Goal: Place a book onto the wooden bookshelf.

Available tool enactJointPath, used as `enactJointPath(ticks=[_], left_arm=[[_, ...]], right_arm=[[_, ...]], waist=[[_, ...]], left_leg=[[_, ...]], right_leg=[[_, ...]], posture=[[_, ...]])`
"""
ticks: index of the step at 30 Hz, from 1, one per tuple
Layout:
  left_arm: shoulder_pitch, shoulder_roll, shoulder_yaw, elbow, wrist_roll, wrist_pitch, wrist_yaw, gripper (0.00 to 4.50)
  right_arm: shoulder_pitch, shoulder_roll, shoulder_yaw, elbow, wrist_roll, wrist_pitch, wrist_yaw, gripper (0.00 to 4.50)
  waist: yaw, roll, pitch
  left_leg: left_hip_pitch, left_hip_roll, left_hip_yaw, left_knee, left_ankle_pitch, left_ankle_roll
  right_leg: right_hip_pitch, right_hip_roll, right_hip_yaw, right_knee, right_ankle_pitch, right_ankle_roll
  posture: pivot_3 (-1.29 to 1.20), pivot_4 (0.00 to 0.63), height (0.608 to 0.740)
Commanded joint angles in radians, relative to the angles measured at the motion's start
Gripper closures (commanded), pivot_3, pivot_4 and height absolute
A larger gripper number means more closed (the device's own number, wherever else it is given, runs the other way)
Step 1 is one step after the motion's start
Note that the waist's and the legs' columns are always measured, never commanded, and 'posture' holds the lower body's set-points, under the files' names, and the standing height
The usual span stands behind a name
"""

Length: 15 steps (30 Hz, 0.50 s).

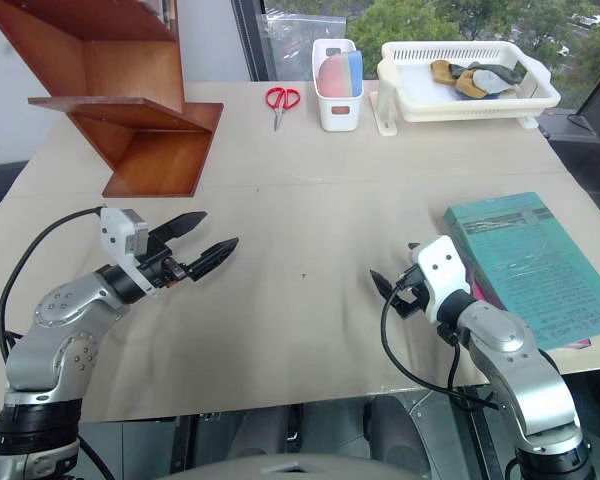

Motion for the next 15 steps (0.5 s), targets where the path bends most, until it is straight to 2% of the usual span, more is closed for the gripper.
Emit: enactJointPath(ticks=[1, 6, 12, 15], left_arm=[[-0.011, 0.023, 0.025, -0.012, -0.022, 0.000, -0.025, 0.00], [-0.021, 0.059, 0.025, 0.013, -0.042, 0.006, -0.095, 0.00], [-0.045, 0.058, 0.007, 0.018, -0.040, -0.012, -0.139, 0.00], [-0.063, 0.062, -0.019, 0.001, -0.047, -0.026, -0.196, 0.00]], right_arm=[[-0.021, -0.009, -0.012, -0.024, 0.001, -0.010, 0.000, 0.05], [-0.048, -0.018, -0.018, -0.022, 0.001, -0.002, -0.003, 0.05], [-0.069, -0.017, -0.021, -0.014, -0.001, -0.011, -0.008, 0.05], [-0.117, -0.014, -0.071, -0.014, 0.030, -0.014, -0.004, 0.05]], waist=[[0.000, 0.000, 0.000], [0.000, 0.000, 0.000], [0.000, 0.000, 0.000], [0.000, 0.000, 0.000]], left_leg=[[0.000, 0.000, 0.000, 0.000, 0.000, 0.000], [0.000, 0.000, 0.000, 0.000, 0.000, 0.000], [0.000, 0.000, 0.000, 0.000, 0.000, 0.000], [0.000, 0.000, 0.000, 0.000, 0.000, 0.000]], right_leg=[[0.000, 0.000, 0.000, 0.000, 0.000, 0.000], [0.000, 0.000, 0.000, 0.000, 0.000, 0.000], [0.000, 0.000, 0.000, 0.000, 0.000, 0.000], [0.000, 0.000, 0.000, 0.000, 0.000, 0.000]], posture=[[0.00, 0.150, 0.740], [0.00, 0.150, 0.740], [0.00, 0.150, 0.740], [0.00, 0.150, 0.740]])
